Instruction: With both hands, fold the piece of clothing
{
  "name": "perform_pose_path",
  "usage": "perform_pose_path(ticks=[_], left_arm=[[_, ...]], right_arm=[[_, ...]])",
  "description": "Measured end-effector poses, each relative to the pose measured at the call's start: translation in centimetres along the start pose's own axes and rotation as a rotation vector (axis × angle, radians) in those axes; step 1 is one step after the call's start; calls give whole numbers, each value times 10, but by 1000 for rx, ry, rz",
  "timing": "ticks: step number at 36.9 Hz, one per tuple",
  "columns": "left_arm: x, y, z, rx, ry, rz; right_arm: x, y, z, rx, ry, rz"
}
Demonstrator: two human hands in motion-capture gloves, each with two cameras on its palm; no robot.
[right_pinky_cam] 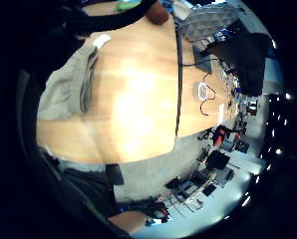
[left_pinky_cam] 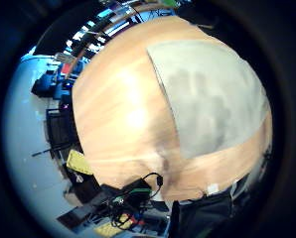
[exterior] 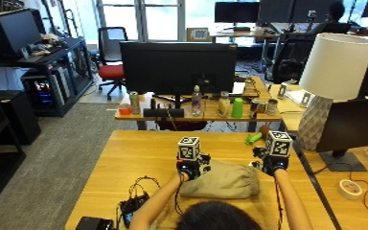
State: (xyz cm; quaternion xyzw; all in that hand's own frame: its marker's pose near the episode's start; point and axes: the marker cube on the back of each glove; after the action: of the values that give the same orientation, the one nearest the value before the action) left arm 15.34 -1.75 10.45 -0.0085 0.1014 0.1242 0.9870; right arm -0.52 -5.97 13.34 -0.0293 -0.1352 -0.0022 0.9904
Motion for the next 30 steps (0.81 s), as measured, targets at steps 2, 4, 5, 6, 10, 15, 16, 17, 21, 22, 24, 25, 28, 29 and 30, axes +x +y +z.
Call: perform_pose_path(ticks=[2, 4, 5, 6, 10, 15, 16, 17, 21, 22, 24, 25, 28, 29, 30], left_arm=[[-4, -4, 14, -37, -3, -67], [-8, -7, 23, -66, -3, -91], [-9, -9, 26, -75, -7, -92], [-11, -11, 29, -87, -12, -88], [-18, -18, 49, -216, -31, -93], [-25, -24, 81, -383, -8, -108], [-25, -23, 86, -407, -13, -110], [-26, -21, 90, -429, -19, -109], [-26, -19, 103, -473, -39, -106], [-26, -18, 106, -481, -46, -110], [-25, -16, 111, -505, -61, -110], [-25, -15, 112, -519, -70, -105], [-23, -11, 115, -548, -95, -87], [-23, -10, 116, -553, -98, -81], [-22, -10, 116, -558, -97, -74]], right_arm=[[-1, -13, 14, -60, 23, 2], [3, -34, 29, -86, 45, 14], [2, -38, 33, -99, 53, 16], [-1, -37, 35, -116, 60, 16], [-30, 2, 31, -217, 79, 40], [-39, 6, 52, -362, 84, 81], [-39, 4, 57, -375, 91, 86], [-39, 1, 60, -386, 97, 89], [-43, -5, 72, -399, 104, 49], [-44, -6, 74, -400, 105, 36], [-45, -8, 79, -406, 109, 28], [-46, -8, 81, -413, 109, 23], [-48, -9, 88, -445, 110, 6], [-48, -10, 92, -451, 115, 9], [-48, -11, 95, -456, 121, 14]])
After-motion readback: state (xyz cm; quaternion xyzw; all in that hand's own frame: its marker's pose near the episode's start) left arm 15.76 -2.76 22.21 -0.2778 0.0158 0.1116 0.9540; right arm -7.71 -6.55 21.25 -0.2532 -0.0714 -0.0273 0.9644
